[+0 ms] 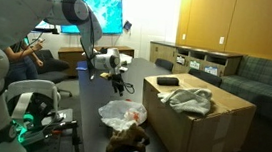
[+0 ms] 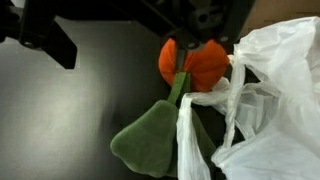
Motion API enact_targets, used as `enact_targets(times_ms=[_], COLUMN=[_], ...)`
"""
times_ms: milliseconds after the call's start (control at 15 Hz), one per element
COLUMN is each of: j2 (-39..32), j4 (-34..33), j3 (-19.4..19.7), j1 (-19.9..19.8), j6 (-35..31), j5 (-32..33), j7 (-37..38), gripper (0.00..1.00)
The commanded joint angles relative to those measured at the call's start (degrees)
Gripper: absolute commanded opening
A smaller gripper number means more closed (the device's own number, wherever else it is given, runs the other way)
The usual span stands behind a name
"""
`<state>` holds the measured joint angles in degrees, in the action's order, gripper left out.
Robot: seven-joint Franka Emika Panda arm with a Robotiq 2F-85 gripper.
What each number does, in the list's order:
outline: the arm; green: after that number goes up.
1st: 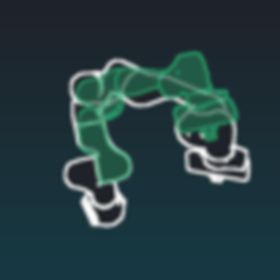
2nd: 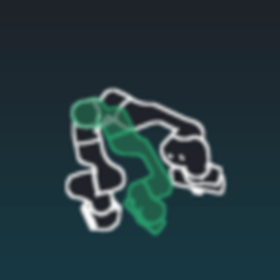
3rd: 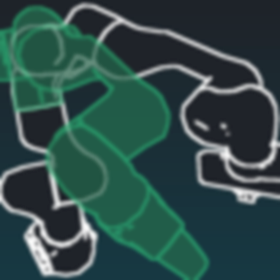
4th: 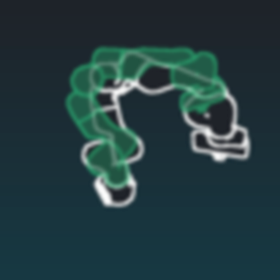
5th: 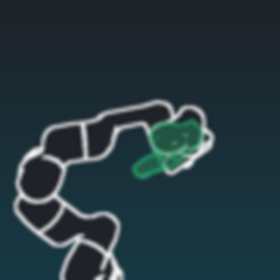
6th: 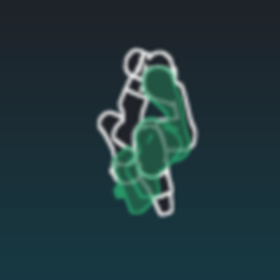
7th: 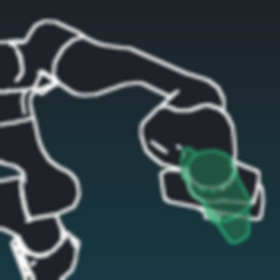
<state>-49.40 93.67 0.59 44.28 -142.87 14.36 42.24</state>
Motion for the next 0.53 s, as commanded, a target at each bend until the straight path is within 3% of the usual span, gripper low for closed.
enact_targets(times_ms=[0, 467], j2=[-1.1, -3.7], j4=[-2.6, -6.7], j3=[0.3, -0.6], j1=[-1.7, -6.2], j6=[1.9, 3.8], j5=[-0.9, -1.7], j7=[-3.8, -9.6], gripper=[1.0, 1.0])
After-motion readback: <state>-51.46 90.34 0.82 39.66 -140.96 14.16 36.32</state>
